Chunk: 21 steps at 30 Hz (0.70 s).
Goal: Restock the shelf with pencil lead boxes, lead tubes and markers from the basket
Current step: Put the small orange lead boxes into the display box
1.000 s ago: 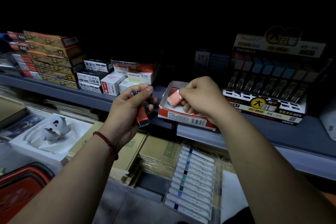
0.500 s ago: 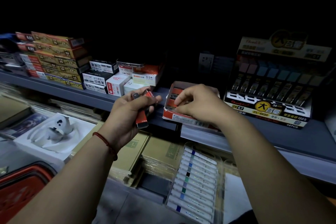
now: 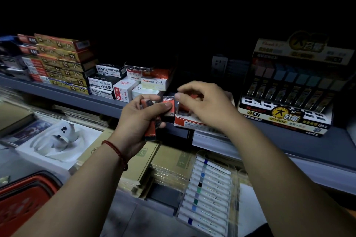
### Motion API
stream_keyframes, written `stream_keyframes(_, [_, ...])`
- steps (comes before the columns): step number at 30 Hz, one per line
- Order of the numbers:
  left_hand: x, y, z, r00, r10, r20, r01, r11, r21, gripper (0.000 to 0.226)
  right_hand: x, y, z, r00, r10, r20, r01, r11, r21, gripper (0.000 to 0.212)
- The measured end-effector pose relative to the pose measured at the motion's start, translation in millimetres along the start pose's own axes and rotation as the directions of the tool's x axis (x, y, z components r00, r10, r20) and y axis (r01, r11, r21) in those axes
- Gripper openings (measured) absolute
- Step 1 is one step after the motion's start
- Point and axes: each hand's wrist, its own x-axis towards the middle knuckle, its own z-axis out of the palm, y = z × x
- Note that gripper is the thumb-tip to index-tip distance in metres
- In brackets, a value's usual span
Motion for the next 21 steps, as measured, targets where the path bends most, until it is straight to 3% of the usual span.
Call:
stream_keyframes(5, [3, -3, 0, 0.998, 0.016, 0.054, -0.017, 1.000, 0.019, 0.042, 5, -4, 6, 1.000, 0.009, 0.000, -0.009, 0.990, 0.142, 0.010])
stream_keyframes(8, [6, -5, -1, 0.998, 0.024, 0.052, -0.025, 1.000, 0.015, 0.043, 3, -6, 4, 0.995, 0.096, -0.013, -0.089, 0.963, 0.255, 0.007])
stream_keyframes(11, [8, -6, -2, 0.999, 0.031, 0.041, -0.032, 0.999, 0.016, 0.033, 6, -4, -9, 0.963, 0.235, -0.128, -0.171, 0.908, 0.382, 0.008])
stream_keyframes(14, [7, -6, -2, 1.000, 0.020, 0.014, -0.020, 1.000, 0.010, 0.020, 6, 8, -20, 0.930, 0.331, -0.161, -0.294, 0.930, 0.220, 0.009])
stream_keyframes(17, [10, -5, -5, 0.999, -0.040, 0.024, 0.040, 0.999, -0.001, 0.035, 1, 16, -19, 0.922, 0.370, -0.110, -0.367, 0.929, 0.043, 0.009])
stream_keyframes(21, [13, -2, -6, 0.979, -0.180, 0.096, 0.192, 0.973, -0.132, 0.056, 2, 17, -11, 0.920, 0.352, -0.173, -0.362, 0.932, -0.029, 0.009])
